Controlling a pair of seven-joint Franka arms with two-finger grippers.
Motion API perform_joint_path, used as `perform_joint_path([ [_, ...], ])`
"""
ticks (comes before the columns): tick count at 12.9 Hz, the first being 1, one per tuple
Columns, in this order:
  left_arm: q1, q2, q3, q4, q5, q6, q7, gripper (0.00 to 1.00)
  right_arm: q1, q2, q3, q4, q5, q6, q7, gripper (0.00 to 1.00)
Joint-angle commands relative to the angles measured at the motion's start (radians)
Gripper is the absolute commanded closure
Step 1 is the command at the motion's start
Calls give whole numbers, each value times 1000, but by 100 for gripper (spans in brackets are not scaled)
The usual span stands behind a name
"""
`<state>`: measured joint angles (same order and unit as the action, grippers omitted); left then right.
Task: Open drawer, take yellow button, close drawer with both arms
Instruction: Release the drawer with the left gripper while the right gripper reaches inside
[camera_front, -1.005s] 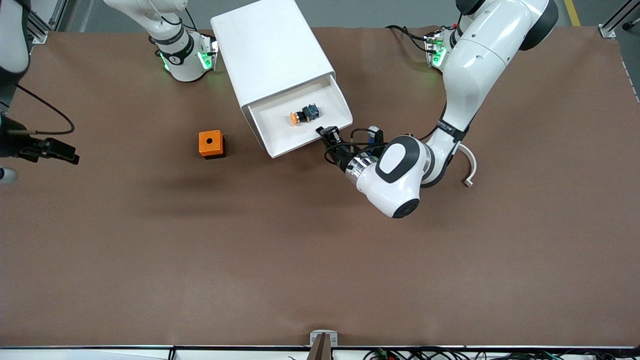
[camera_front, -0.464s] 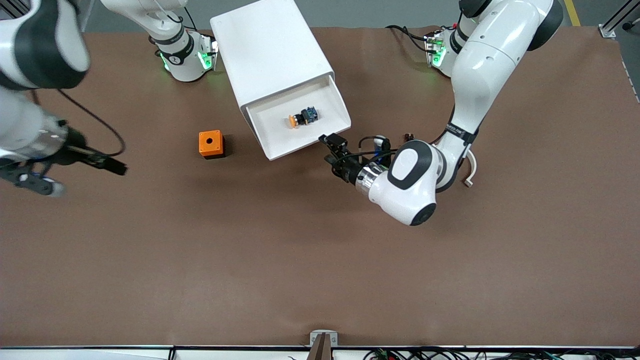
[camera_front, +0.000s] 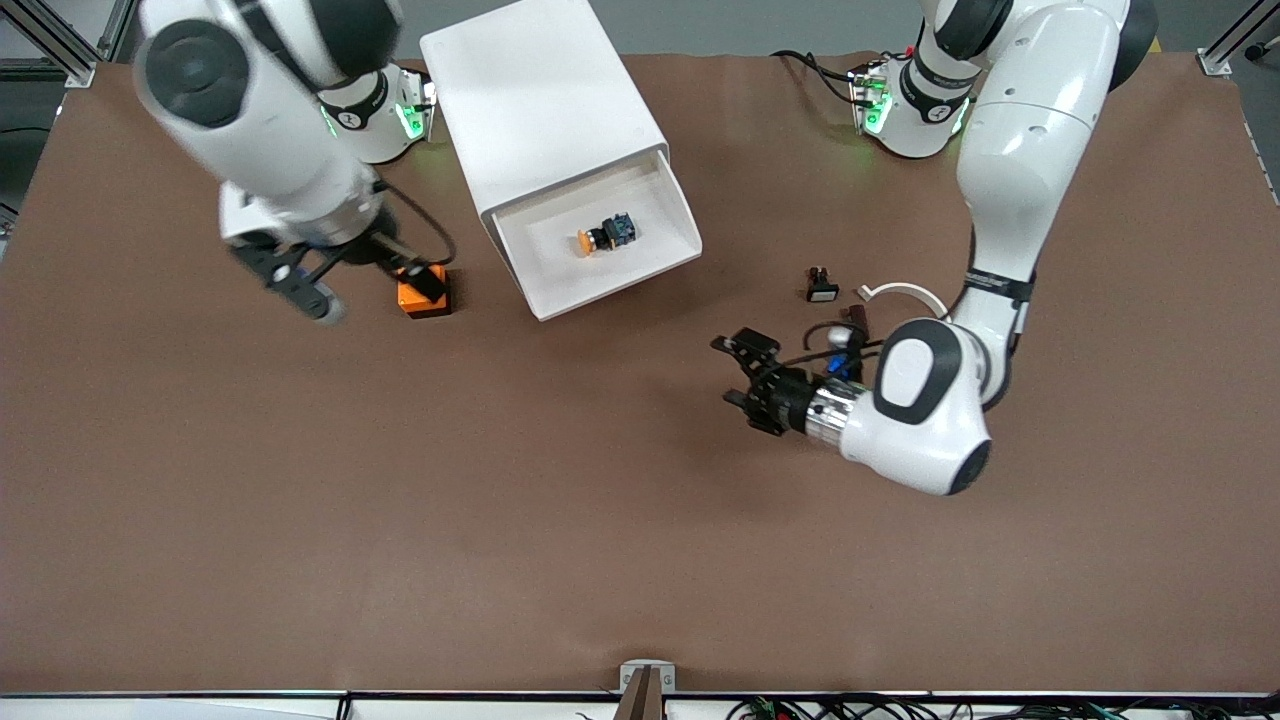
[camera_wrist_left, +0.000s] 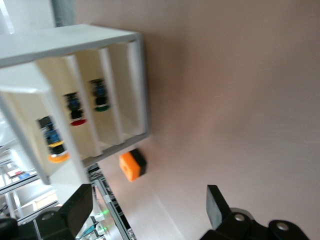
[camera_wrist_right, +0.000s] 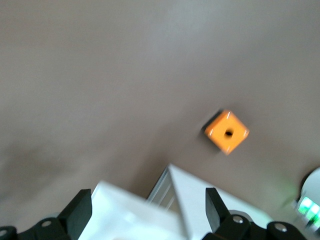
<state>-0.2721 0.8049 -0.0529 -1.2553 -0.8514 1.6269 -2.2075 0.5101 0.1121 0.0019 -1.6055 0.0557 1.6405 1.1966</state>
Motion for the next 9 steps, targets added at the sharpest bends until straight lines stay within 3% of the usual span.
perform_joint_path([
  [1,-7,-16,85,5,-3,-5,116,0,140,-9,-17,-22,6,37,219,0],
  [4,-7,-49,178,5,35,-7,280,0,246,-8,-17,-108,6,168,397,0],
  [9,-2,-110,185,5,325,-7,538,0,355,104,-19,-134,-7,315,575,0],
])
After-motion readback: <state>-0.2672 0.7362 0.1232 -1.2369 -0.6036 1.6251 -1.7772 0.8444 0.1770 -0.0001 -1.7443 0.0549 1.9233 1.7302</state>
